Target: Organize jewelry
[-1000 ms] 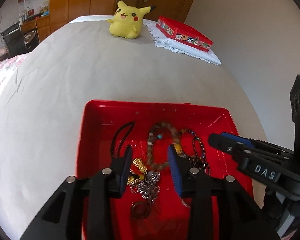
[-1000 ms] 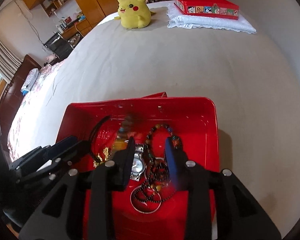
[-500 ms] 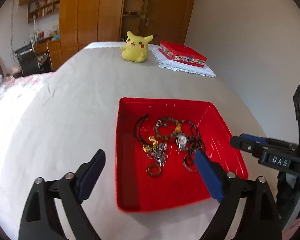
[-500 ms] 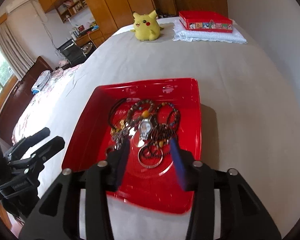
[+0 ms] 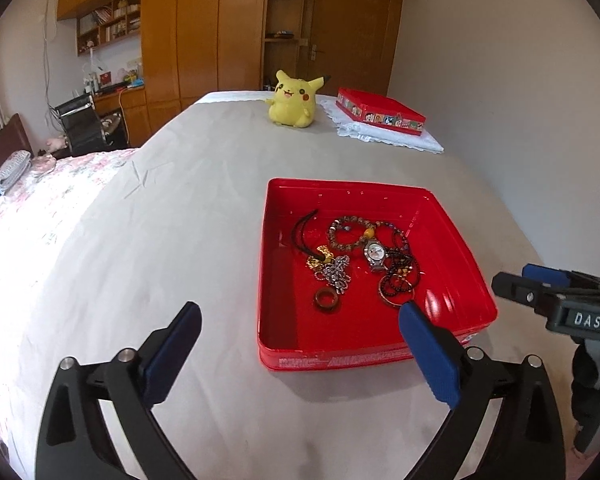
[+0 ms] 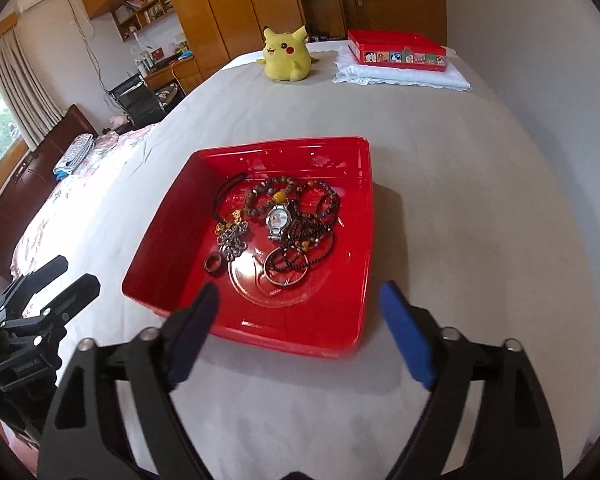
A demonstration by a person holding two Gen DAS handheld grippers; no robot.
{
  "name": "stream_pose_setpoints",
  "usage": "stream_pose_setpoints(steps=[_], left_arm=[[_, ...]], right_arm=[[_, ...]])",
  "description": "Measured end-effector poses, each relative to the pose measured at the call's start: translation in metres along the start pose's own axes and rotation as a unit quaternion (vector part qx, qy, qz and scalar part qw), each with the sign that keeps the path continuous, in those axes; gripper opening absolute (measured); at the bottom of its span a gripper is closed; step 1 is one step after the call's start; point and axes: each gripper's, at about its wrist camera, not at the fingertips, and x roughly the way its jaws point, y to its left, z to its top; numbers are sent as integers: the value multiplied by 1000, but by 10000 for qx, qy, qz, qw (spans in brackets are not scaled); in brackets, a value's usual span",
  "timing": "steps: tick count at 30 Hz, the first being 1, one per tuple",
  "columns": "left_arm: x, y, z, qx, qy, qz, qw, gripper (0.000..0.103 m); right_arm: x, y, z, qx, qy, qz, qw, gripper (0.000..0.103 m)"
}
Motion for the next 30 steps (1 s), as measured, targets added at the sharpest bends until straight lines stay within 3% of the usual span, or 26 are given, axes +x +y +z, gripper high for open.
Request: stream_pose_setpoints(steps=[8, 22, 30], left_arm=[[-3, -3, 6, 71, 248, 63, 9996, 99], [37, 8, 1, 124, 795, 290, 9963, 99], [52, 8, -6, 92, 1136, 315, 9930, 99]], right_arm=[[-5, 2, -4, 95, 200, 131, 9997, 93], [26, -2, -10, 226, 841, 258, 9959, 93], [34, -5, -11, 257, 976, 240, 9946, 93]])
